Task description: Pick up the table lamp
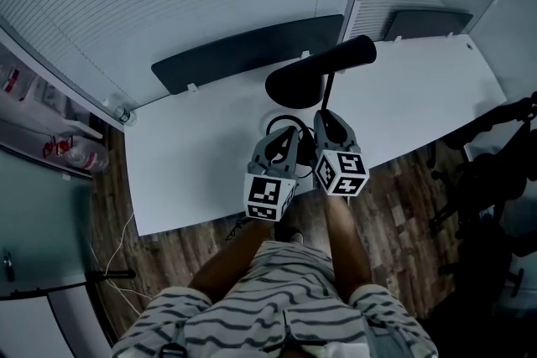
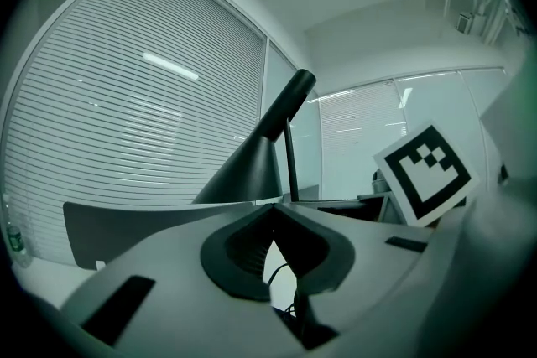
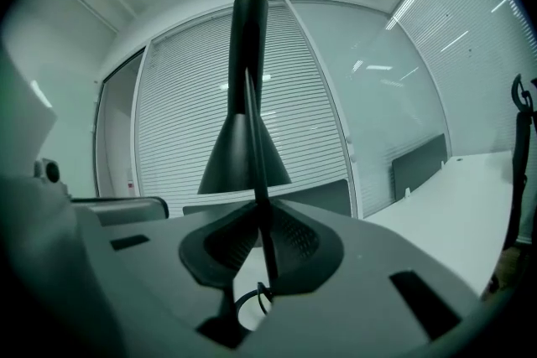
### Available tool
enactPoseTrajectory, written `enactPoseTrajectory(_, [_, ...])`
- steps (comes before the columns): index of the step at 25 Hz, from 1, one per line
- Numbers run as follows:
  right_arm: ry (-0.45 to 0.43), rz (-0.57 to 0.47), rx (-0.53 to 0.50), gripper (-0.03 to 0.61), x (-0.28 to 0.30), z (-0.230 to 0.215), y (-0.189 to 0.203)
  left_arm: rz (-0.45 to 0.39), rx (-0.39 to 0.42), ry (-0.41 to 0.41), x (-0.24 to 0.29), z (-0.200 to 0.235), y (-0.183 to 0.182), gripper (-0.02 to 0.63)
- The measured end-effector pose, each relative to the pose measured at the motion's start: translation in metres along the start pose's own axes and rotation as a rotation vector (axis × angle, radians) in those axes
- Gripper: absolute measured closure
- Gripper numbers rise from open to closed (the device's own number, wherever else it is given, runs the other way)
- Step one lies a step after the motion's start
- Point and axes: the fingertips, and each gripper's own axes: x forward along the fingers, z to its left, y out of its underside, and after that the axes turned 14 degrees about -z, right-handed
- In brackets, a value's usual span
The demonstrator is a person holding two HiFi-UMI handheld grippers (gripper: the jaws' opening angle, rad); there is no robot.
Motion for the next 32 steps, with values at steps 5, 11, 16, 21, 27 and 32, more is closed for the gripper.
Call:
enactPoseTrajectory(5, [-0.01, -0.003, 0.013, 0.526, -0.012, 0.01, -0.01, -0.011, -0.004, 0.004, -0.003, -0.005, -0.006, 0.606])
enactPoseTrajectory(11, [-0.016, -0.021, 0.017, 0.526, -0.026, 0.02, -0.024, -0.019, -0.006, 0.008, -0.009, -0.01, -0.01, 0.606])
enactPoseTrajectory(16, [-0.022, -0.033, 0.023, 0.525, -0.036, 0.026, -0.034, -0.027, -0.01, 0.017, -0.01, -0.017, -0.015, 0.606])
enactPoseTrajectory(21, [-0.034, -0.038, 0.058, 0.523, -0.046, 0.034, -0.034, -0.028, -0.021, 0.024, -0.011, -0.024, -0.016, 0.606])
enactPoseTrajectory(27, [-0.041, -0.061, 0.075, 0.525, -0.047, 0.038, -0.038, -0.025, -0.027, 0.017, -0.012, -0.023, -0.014, 0.606])
enactPoseTrajectory(32, [-0.053, -0.07, 0.086, 0.526, -0.044, 0.042, -0.04, -0.037, -0.018, 0.004, -0.012, -0.018, -0.019, 0.606])
